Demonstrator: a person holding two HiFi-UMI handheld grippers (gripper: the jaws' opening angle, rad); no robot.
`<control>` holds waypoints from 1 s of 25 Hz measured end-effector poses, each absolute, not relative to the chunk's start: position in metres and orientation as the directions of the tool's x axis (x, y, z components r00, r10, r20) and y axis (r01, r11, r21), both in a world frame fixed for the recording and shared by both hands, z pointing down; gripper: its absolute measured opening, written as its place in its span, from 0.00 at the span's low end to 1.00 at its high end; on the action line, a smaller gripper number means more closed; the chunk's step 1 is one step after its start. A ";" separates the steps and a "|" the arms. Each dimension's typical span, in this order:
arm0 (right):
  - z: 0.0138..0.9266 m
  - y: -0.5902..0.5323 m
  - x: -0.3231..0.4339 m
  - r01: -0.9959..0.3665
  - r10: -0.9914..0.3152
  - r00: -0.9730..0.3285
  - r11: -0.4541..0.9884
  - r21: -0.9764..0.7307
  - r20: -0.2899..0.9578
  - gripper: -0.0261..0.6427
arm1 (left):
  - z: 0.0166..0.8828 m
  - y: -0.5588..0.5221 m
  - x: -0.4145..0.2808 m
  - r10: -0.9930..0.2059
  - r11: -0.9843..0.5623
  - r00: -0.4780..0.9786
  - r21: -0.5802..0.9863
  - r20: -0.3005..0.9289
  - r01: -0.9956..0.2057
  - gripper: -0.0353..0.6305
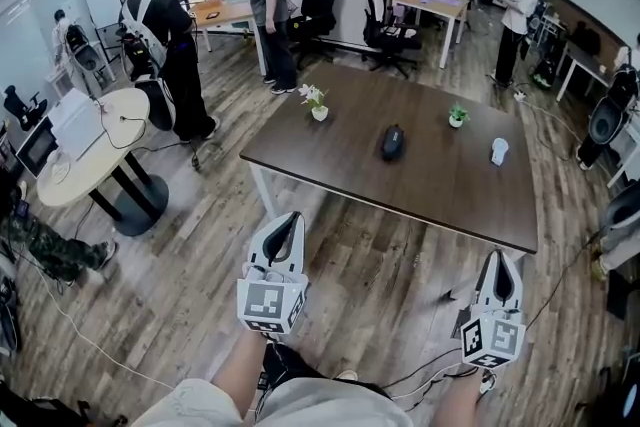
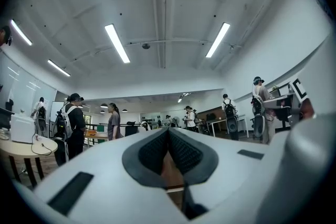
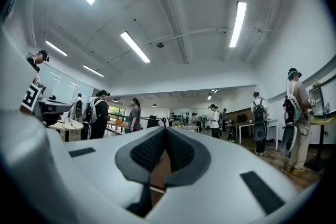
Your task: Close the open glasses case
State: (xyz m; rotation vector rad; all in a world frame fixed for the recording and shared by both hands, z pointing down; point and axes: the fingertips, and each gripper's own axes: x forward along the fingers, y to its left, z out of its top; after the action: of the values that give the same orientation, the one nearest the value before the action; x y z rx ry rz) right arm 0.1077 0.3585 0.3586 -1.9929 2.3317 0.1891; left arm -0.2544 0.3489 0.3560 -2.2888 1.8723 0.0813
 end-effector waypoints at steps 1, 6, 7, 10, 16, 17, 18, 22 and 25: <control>0.360 0.358 0.108 -0.987 -0.980 -0.156 0.151 0.050 -0.127 0.04 | 0.357 0.349 -0.254 -0.967 -0.189 0.204 -0.105 -0.155 -0.976 0.06; 0.365 0.356 0.111 -0.990 -0.983 -0.142 0.139 0.030 -0.120 0.04 | 0.361 0.347 -0.250 -0.966 -0.199 0.215 -0.117 -0.143 -0.973 0.06; 0.365 0.357 0.112 -0.990 -0.983 -0.138 0.137 0.021 -0.123 0.04 | 0.362 0.347 -0.249 -0.966 -0.204 0.220 -0.119 -0.140 -0.972 0.07; 0.366 0.357 0.112 -0.989 -0.981 -0.145 0.145 0.003 -0.126 0.10 | 0.364 0.343 -0.245 -0.964 -0.218 0.232 -0.115 -0.129 -0.969 0.26; 0.369 0.357 0.123 -0.992 -0.982 -0.120 0.125 -0.027 -0.148 0.37 | 0.365 0.340 -0.232 -0.961 -0.239 0.252 -0.116 -0.118 -0.964 0.50; 0.369 0.358 0.126 -0.992 -0.982 -0.119 0.125 -0.030 -0.150 0.38 | 0.366 0.341 -0.229 -0.960 -0.242 0.255 -0.118 -0.113 -0.963 0.50; 0.370 0.359 0.128 -0.991 -0.981 -0.120 0.126 -0.034 -0.150 0.39 | 0.367 0.341 -0.227 -0.960 -0.244 0.257 -0.122 -0.108 -0.962 0.50; 0.374 0.364 0.134 -0.989 -0.980 -0.130 0.139 -0.053 -0.147 0.39 | 0.364 0.346 -0.217 -0.959 -0.249 0.263 -0.129 -0.107 -0.960 0.50; 0.380 0.369 0.144 -0.988 -0.982 -0.135 0.144 -0.061 -0.130 0.39 | 0.365 0.348 -0.208 -0.959 -0.254 0.264 -0.099 -0.099 -0.962 0.50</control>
State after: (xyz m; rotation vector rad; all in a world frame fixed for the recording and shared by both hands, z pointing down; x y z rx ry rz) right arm 0.1438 0.3691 0.3796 -1.9687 2.2674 0.0588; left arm -0.2082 0.3482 0.3654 -2.3834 1.8258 0.0278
